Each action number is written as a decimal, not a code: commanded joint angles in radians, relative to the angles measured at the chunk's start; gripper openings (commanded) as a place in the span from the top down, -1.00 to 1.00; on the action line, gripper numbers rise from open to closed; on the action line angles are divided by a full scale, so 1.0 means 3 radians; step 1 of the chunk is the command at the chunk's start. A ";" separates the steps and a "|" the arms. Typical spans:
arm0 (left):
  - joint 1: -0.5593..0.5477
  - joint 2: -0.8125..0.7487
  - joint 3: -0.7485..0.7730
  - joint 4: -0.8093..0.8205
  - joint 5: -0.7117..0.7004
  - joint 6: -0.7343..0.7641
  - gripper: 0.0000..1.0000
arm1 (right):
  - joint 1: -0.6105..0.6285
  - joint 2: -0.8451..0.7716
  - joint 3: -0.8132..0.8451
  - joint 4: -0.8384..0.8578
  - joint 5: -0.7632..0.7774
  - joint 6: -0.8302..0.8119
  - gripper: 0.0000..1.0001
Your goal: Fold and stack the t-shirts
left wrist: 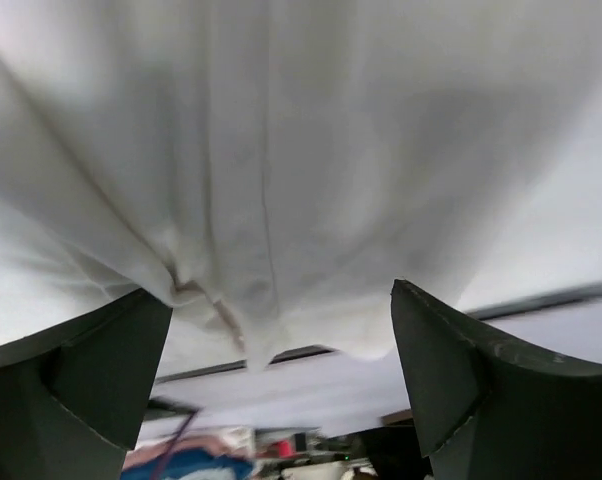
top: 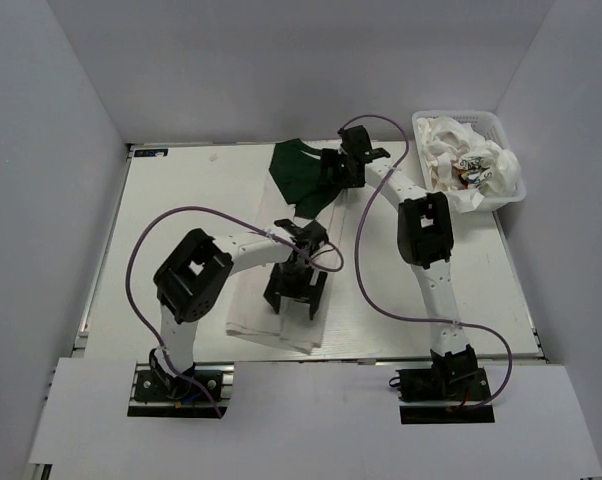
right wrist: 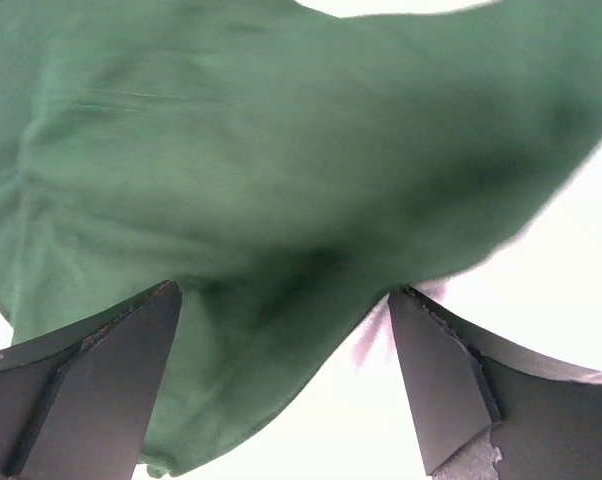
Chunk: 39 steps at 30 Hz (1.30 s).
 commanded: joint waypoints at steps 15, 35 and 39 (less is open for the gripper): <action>-0.0455 -0.1059 0.0013 0.0921 -0.0364 -0.0424 -1.00 | -0.0160 -0.1639 -0.0694 0.0764 -0.0344 -0.0481 -0.81; -0.0388 -0.1773 -0.1926 0.1785 -0.0380 -0.1059 -0.73 | 0.0463 -0.5462 -0.5628 0.0196 -0.0767 0.0976 -0.81; -0.0388 -0.1512 -0.1926 0.1816 -0.0242 -0.1029 -0.28 | 0.0586 -0.5161 -0.5752 0.0171 -0.0722 0.0982 -0.81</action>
